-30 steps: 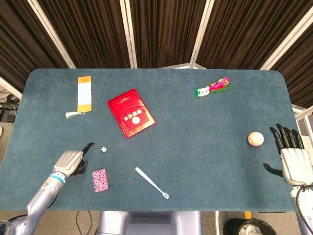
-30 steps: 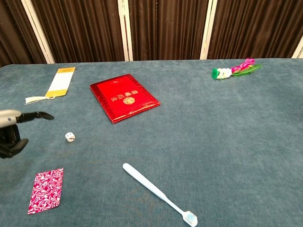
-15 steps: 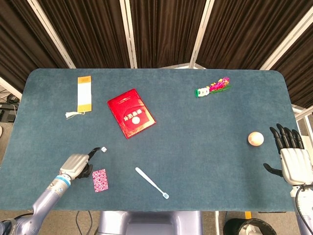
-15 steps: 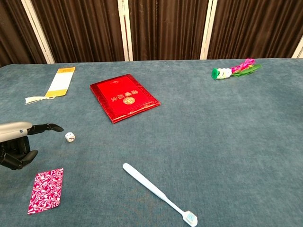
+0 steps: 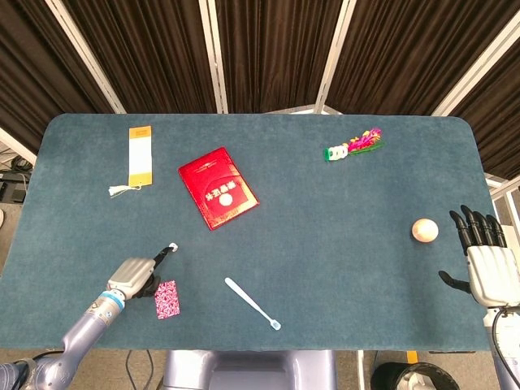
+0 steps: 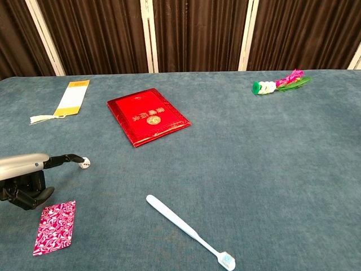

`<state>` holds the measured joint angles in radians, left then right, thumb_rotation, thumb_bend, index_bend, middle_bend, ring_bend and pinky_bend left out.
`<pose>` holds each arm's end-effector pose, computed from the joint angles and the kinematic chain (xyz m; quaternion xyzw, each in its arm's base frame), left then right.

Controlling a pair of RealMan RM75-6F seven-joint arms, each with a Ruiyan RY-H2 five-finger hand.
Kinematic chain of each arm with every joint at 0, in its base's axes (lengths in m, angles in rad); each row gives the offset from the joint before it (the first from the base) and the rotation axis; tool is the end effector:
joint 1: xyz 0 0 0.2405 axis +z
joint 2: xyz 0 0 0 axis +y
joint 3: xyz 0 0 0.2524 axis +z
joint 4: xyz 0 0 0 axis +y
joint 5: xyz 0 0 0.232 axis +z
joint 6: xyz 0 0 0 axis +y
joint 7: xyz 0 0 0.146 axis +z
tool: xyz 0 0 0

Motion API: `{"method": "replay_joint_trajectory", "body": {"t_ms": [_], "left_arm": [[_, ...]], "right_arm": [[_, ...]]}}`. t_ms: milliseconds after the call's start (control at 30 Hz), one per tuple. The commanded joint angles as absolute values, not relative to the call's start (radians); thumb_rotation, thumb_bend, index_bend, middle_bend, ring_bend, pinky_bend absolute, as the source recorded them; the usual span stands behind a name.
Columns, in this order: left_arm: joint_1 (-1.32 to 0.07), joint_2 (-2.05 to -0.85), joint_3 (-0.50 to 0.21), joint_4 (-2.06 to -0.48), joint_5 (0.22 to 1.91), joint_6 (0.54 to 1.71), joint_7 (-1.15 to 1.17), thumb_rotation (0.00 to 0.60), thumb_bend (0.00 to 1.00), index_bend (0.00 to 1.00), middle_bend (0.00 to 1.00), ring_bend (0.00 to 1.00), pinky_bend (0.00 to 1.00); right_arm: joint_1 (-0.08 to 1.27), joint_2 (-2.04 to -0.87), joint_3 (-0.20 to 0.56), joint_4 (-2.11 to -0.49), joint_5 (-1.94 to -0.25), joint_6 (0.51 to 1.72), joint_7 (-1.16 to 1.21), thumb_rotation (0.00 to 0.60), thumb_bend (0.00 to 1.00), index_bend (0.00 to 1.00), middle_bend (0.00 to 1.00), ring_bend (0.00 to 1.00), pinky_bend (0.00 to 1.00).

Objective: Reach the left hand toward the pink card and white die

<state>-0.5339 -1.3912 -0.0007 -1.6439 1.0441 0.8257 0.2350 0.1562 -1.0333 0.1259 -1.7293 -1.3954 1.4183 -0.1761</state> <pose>-0.2429 0.2516 -0.0377 -0.7230 -0.5427 -0.2318 0.3592 -0.2932 -0.2213 0.1600 0.6050 -0.3457 0.3573 0.6219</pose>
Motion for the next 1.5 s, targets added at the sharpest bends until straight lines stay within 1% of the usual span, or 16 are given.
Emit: {"method": "replay_joint_trajectory", "body": {"t_ms": [33,433,700,800,933,967,1033,1067,1100,1133,1167,1200,1233,1267,1300,1500], "left_arm": [[-0.534,-1.391,0.002,-1.644,1.043,0.825,0.234,0.600,0.75,0.00,0.98,0.97,1.00],[-0.497,-1.358,0.052,-1.675,1.083,0.845,0.189,0.600,0.75,0.00,0.98,0.97,1.00],[-0.474,-1.336,0.057,-1.695,1.120,0.884,0.163,0.600,0.75,0.00,0.98,0.97,1.00],[-0.447,-1.298,0.052,-1.734,1.178,0.948,0.128,0.600,0.75,0.00,0.98,0.97,1.00],[-0.398,-1.218,0.027,-1.789,1.275,1.094,0.083,0.600,0.75,0.00,0.98,0.97,1.00],[-0.385,-1.200,0.019,-1.796,1.296,1.135,0.076,0.600,0.71,0.00,0.97,0.96,1.00],[-0.357,-1.164,-0.002,-1.802,1.339,1.226,0.066,0.600,0.50,0.01,0.92,0.90,0.99],[-0.343,-1.154,-0.014,-1.798,1.359,1.273,0.059,0.600,0.33,0.01,0.85,0.81,0.93],[-0.328,-1.148,-0.026,-1.789,1.382,1.324,0.047,0.600,0.18,0.01,0.73,0.68,0.75],[-0.312,-1.145,-0.037,-1.776,1.404,1.374,0.031,0.600,0.10,0.01,0.61,0.56,0.58],[-0.295,-1.143,-0.045,-1.761,1.419,1.417,0.010,0.600,0.03,0.00,0.41,0.35,0.30],[-0.272,-1.136,-0.049,-1.741,1.430,1.461,-0.019,0.600,0.00,0.00,0.21,0.16,0.10],[-0.261,-1.130,-0.048,-1.730,1.433,1.474,-0.030,0.600,0.00,0.00,0.11,0.07,0.03],[-0.247,-1.116,-0.044,-1.718,1.429,1.484,-0.030,0.600,0.00,0.00,0.02,0.01,0.00],[-0.237,-1.103,-0.040,-1.717,1.417,1.485,-0.017,0.600,0.00,0.00,0.00,0.00,0.00],[-0.207,-1.050,-0.019,-1.782,1.358,1.453,0.070,0.600,0.00,0.00,0.00,0.00,0.00]], "right_arm": [[0.156,-1.033,0.126,-1.729,-1.394,1.419,-0.176,0.600,0.00,0.00,0.00,0.00,0.00],[0.156,-1.032,0.125,-1.731,-1.397,1.422,-0.175,0.600,0.00,0.00,0.00,0.00,0.00],[0.155,-1.030,0.124,-1.733,-1.401,1.424,-0.173,0.600,0.00,0.00,0.00,0.00,0.00],[0.156,-1.029,0.123,-1.735,-1.405,1.424,-0.171,0.600,0.00,0.00,0.00,0.00,0.00],[0.154,-1.026,0.121,-1.740,-1.416,1.429,-0.163,0.600,0.00,0.00,0.00,0.00,0.00],[0.154,-1.027,0.121,-1.738,-1.417,1.429,-0.160,0.600,0.00,0.00,0.00,0.00,0.00],[0.154,-1.027,0.121,-1.735,-1.414,1.425,-0.152,0.600,0.00,0.00,0.00,0.00,0.00],[0.155,-1.026,0.121,-1.735,-1.413,1.424,-0.150,0.600,0.00,0.00,0.00,0.00,0.00],[0.155,-1.025,0.121,-1.736,-1.413,1.423,-0.149,0.600,0.00,0.00,0.00,0.00,0.00],[0.156,-1.025,0.120,-1.736,-1.414,1.422,-0.148,0.600,0.00,0.00,0.00,0.00,0.00],[0.156,-1.026,0.119,-1.736,-1.415,1.421,-0.147,0.600,0.00,0.00,0.00,0.00,0.00],[0.158,-1.027,0.119,-1.734,-1.417,1.417,-0.146,0.600,0.00,0.00,0.00,0.00,0.00],[0.159,-1.028,0.118,-1.732,-1.416,1.416,-0.145,0.600,0.00,0.00,0.00,0.00,0.00],[0.160,-1.030,0.119,-1.728,-1.414,1.412,-0.143,0.600,0.00,0.00,0.00,0.00,0.00],[0.161,-1.030,0.119,-1.726,-1.411,1.410,-0.141,0.600,0.00,0.00,0.00,0.00,0.00],[0.158,-1.027,0.120,-1.723,-1.413,1.416,-0.127,0.600,0.00,0.00,0.00,0.00,0.00]]}}
